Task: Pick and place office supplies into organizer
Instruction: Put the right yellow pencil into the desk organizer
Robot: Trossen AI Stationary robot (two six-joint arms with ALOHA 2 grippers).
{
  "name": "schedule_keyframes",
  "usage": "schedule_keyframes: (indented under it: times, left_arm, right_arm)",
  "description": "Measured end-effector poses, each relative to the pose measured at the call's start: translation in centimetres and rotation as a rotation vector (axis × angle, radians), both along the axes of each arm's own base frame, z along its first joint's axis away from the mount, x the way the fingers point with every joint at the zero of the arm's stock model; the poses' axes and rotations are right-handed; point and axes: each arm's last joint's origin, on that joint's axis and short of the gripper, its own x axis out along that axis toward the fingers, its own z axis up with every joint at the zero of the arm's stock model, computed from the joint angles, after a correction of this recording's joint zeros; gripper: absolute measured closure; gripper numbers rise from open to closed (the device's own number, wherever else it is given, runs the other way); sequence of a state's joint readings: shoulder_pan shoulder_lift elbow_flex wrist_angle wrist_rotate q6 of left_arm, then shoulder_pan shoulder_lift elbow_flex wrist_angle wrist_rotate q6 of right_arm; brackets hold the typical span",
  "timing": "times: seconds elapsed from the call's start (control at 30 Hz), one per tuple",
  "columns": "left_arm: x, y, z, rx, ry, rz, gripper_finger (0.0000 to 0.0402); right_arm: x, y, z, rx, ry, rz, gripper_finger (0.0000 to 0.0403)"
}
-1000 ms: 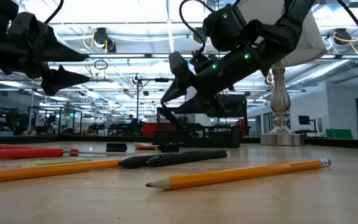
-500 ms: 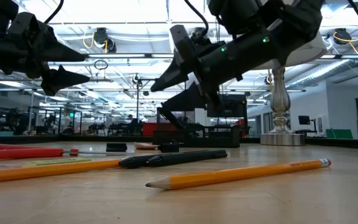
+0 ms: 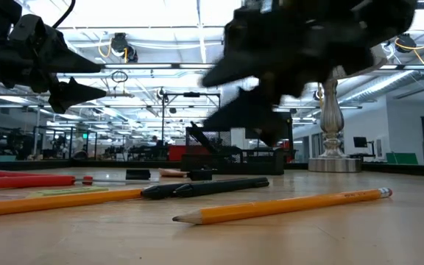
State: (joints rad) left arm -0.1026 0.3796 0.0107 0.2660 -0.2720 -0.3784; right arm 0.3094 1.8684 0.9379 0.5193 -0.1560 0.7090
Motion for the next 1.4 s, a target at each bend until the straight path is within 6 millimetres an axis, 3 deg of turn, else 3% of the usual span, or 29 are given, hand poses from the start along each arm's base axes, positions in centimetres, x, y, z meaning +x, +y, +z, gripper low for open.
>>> schedule_keyframes:
  times: [0.23,0.53,0.63,0.93,1.1,1.4]
  left_arm:
    - [0.0,0.1,0.1,-0.015,-0.015,0.022,0.0078]
    - [0.0,0.1,0.3,-0.028,-0.034,0.022,0.0078]
    - [0.0,0.1,0.3,-0.029,-0.035,0.022,0.0078]
    - [0.0,0.1,0.3,-0.039,-0.034,0.025,0.0078]
    - [0.0,0.1,0.4,-0.016,-0.041,0.022,0.0078]
    - [0.0,0.1,2.1,0.108,-0.191,0.022,0.0078]
  right_arm:
    - [-1.3,2.9,-0.2,0.025,0.036,0.155,0.0207]
    - [-2.0,4.2,-0.5,0.110,0.132,0.027,0.0207]
    - [-1.8,4.0,-0.3,0.144,0.129,0.058,0.0207]
    - [-3.1,5.3,-1.2,-0.142,0.072,0.263,0.0207]
    - [-3.2,5.1,-1.0,-0.166,0.077,0.278,0.0207]
    - [-5.6,3.9,0.1,-0.418,0.179,0.455,0.0207]
